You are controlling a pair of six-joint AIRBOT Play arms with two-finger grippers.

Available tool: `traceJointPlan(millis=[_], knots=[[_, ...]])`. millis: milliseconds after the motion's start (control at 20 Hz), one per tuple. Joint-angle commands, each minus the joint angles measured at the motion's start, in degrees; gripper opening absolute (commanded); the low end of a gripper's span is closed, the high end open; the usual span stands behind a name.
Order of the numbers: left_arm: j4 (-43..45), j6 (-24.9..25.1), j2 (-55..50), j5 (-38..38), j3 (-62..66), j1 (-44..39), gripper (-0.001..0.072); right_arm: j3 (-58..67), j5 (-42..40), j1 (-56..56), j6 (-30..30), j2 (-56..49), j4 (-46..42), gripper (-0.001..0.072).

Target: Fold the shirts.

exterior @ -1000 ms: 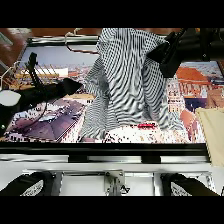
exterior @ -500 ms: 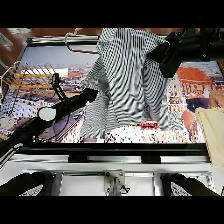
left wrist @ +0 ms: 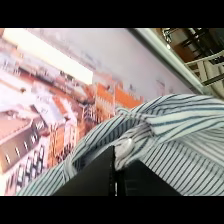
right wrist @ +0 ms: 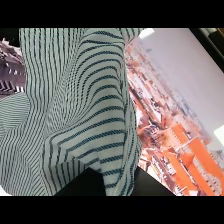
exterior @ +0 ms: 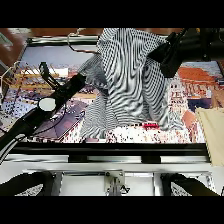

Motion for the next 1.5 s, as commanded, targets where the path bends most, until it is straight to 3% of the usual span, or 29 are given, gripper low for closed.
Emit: traceJointPlan(millis=[0, 250, 550, 750, 1050, 1450], knots=[[1.38, 4.15, 0.55, -3.19, 3.89, 4.52, 0.0041, -0.02, -0.11, -0.04, -0.02, 0.0, -0.24, 0.006], [1.36, 4.35, 0.35, -16.06, 8.48, 15.08, 0.0041, -0.02, -0.42, -0.04, -1.42, 0.0, 2.73, 0.006], [0.55, 4.26, -1.95, -21.11, 9.09, 19.8, 0.0041, -0.02, -1.66, 0.02, -2.64, 0.0, 9.75, 0.006], [-1.05, 4.68, -2.93, -21.53, 12.72, 22.49, 0.0041, -0.02, 0.83, 0.0, -2.12, 0.0, 5.53, 0.006], [-1.03, 8.17, -2.78, -28.28, 16.52, 22.71, 0.0041, -0.02, -3.8, -0.04, -2.16, -0.02, 0.31, 0.006], [-1.18, 15.45, -1.07, -31.63, 18.36, 21.94, 0.0042, -0.02, -4.39, -0.02, -3.56, -0.02, -4.55, 0.0061]])
